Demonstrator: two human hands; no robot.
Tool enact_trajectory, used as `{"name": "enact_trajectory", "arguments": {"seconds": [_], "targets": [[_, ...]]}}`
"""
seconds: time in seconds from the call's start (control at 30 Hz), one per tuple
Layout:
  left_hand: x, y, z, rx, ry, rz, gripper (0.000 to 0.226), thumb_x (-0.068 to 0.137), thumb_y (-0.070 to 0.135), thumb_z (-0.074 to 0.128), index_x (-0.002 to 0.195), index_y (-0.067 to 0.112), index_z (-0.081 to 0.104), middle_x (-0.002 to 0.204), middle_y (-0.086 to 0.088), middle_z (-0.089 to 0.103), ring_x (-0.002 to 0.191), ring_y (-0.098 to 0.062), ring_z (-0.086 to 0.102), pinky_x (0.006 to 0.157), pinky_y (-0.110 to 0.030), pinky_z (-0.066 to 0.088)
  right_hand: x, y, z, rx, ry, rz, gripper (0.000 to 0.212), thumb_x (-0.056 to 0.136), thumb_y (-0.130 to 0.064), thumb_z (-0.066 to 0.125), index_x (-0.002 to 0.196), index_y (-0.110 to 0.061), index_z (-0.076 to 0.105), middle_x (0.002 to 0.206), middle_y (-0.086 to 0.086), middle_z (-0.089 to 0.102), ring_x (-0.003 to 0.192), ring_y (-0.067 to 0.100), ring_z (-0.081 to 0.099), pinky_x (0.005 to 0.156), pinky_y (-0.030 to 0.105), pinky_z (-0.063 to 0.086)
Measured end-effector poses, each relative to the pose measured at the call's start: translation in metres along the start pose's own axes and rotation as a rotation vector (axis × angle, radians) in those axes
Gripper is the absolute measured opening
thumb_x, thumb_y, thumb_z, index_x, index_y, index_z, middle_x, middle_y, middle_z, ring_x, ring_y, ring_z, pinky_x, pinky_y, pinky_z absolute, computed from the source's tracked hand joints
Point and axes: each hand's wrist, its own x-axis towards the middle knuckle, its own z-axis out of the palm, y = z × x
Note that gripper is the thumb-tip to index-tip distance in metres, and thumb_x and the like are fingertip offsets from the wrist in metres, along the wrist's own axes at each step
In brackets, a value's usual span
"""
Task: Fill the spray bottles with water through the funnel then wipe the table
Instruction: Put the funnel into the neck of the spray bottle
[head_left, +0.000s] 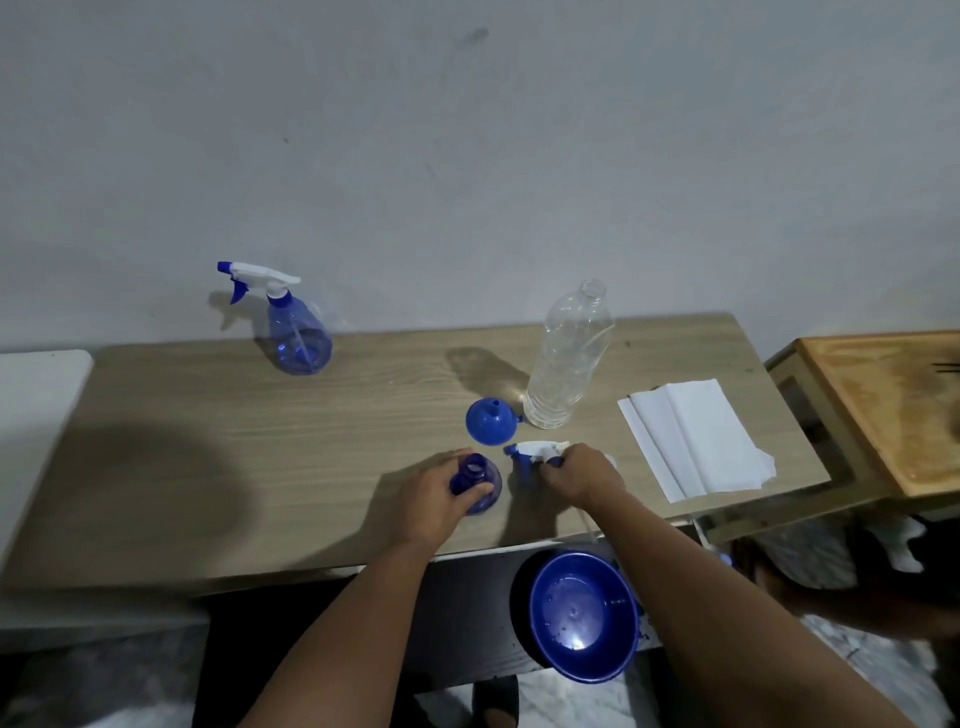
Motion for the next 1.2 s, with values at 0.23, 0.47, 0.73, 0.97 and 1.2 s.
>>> {"name": "enact_trajectory", "arguments": {"seconds": [0.23,0.47,0.73,0.97,1.2], "targets": [[0.003,0.002,-0.002,0.060,0.024,0.067,0.050,0.076,0.043,0.083,0.122,0.028,0.071,0.111,0.009,0.075,0.103,-0.013,0.069,0.093,-0.035,0.054,-0.016,-0.017,-0.009,-0.335,0.141,-0.031,0.036,0.098,-0.046,0.058,0.120,-0.019,0.067,0.108,0.001,0.071,0.098,0.022,0.070,0.077,0.033,0.053],[0.001,0.006,-0.005,0.088,0.028,0.044,0.054,0.071,0.054,0.077,0.120,0.030,0.073,0.106,0.006,0.077,0.100,-0.017,0.069,0.087,-0.035,0.054,-0.007,-0.084,-0.037,-0.269,0.184,-0.226,0.018,0.096,-0.025,0.056,0.105,-0.012,0.065,0.093,0.004,0.066,0.082,0.026,0.064,0.067,0.034,0.048],[0.003,0.000,-0.009,0.071,-0.042,-0.029,0.088,0.060,0.074,0.036,0.121,0.021,0.073,0.107,-0.003,0.076,0.099,-0.026,0.069,0.085,-0.039,0.053,0.043,-0.133,-0.024,-0.454,0.032,-0.312,0.051,0.091,-0.030,0.073,0.135,-0.012,0.057,0.131,0.010,0.059,0.116,0.030,0.062,0.075,0.037,0.048],[0.010,-0.009,-0.011,0.102,-0.087,-0.072,0.087,0.065,0.077,0.059,0.136,0.026,0.065,0.127,0.001,0.072,0.115,-0.021,0.067,0.097,-0.035,0.052,0.066,-0.130,0.002,-0.574,-0.048,-0.236,0.083,0.081,-0.039,0.088,0.148,-0.011,0.047,0.142,0.015,0.042,0.122,0.034,0.063,0.084,0.040,0.054],[0.005,-0.003,-0.011,0.024,-0.080,-0.100,0.068,0.065,0.068,0.059,0.118,0.029,0.073,0.105,0.002,0.077,0.098,-0.019,0.070,0.086,-0.037,0.056,0.053,-0.129,-0.013,-0.386,-0.055,-0.276,0.062,0.075,-0.041,0.087,0.123,-0.015,0.058,0.125,0.009,0.065,0.101,0.027,0.063,0.076,0.038,0.055]]}}
